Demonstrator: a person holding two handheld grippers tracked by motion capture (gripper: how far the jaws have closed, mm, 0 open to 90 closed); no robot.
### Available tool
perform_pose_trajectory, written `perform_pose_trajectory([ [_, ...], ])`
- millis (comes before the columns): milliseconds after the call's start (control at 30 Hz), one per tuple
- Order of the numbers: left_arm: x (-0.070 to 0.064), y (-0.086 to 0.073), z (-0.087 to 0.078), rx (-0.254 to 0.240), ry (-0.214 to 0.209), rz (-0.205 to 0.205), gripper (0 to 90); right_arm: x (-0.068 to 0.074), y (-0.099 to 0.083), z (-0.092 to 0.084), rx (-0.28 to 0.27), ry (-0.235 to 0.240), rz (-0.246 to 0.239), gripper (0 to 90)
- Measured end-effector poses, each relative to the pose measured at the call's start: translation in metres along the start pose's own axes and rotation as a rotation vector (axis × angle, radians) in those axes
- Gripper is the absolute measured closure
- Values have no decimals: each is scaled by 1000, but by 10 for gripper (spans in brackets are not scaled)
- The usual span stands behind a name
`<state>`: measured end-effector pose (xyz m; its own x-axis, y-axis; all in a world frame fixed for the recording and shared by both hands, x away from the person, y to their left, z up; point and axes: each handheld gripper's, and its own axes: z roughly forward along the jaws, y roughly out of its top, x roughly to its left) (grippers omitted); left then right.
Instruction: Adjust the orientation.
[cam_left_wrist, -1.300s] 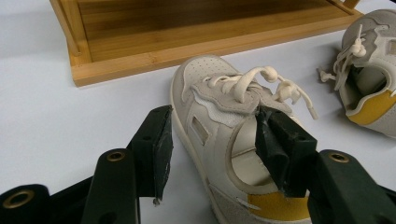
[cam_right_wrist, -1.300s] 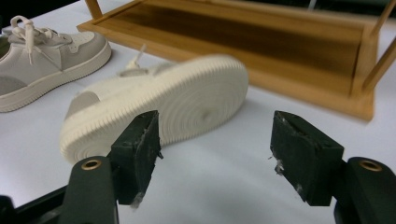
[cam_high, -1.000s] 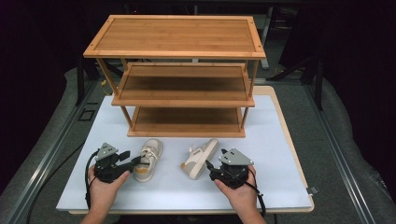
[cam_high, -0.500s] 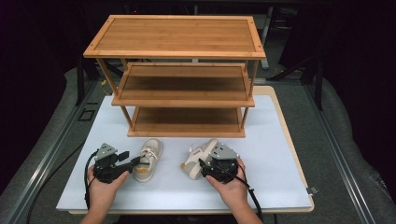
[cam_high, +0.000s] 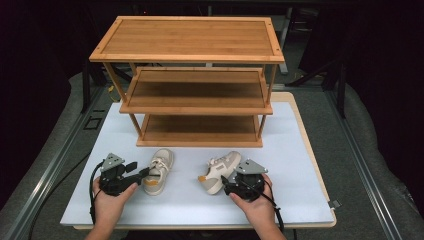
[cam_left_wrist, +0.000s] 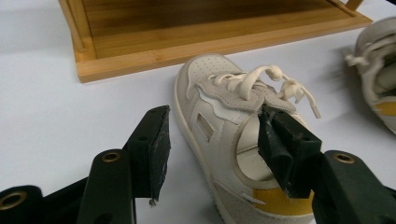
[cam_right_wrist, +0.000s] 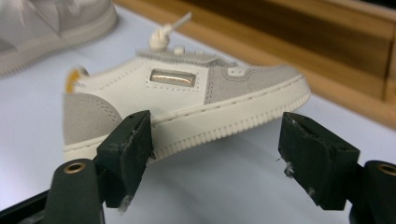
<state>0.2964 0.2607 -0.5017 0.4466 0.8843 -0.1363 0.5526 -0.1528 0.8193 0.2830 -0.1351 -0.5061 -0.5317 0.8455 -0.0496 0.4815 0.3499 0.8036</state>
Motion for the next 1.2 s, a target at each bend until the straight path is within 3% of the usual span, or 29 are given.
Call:
perform_pose_trajectory([
  [100,1,0,-1,-4,4,-8,439,-3,-7,-4,17,-17,-2,268],
  [167,1,0,-2,-6,4,-7,439,-8,-14,-9,21,-19,25,283],
  [200,0,1,-1,-8,2,-4,439,-12,-17,-15,37,-44,66,300],
  [233,0,1,-1,-8,2,-4,439,-12,-17,-15,37,-44,66,300],
  [300,-1,0,0,-6,-3,-3,439,-18,-22,-23,4,-17,134,309],
  [333,-1,0,1,-1,-3,-2,439,-19,-24,-29,-23,-30,168,311],
  [433,-2,0,2,2,-7,1,439,-17,-21,-33,-64,-16,190,310],
  [500,-4,-1,3,4,-11,3,439,-12,-17,-31,-84,-7,187,303],
  [533,-5,-1,3,3,-12,4,439,-5,-12,-23,-74,15,166,294],
  [700,-8,-2,7,10,-42,11,432,9,-8,-9,-48,13,120,295],
  [800,-10,-4,11,23,-51,5,432,14,-10,-4,-19,-45,80,319],
  [1000,-9,-4,16,29,-76,-11,474,4,-15,-10,-27,-68,120,354],
  [1067,-7,-4,19,30,-80,-43,483,-4,-17,-14,-33,-54,130,445],
  [1167,-5,-4,20,31,-86,-65,491,-12,-18,-17,-27,-25,154,505],
  [1200,-3,-5,22,37,-84,-82,521,-17,-19,-18,-29,-47,161,532],
])
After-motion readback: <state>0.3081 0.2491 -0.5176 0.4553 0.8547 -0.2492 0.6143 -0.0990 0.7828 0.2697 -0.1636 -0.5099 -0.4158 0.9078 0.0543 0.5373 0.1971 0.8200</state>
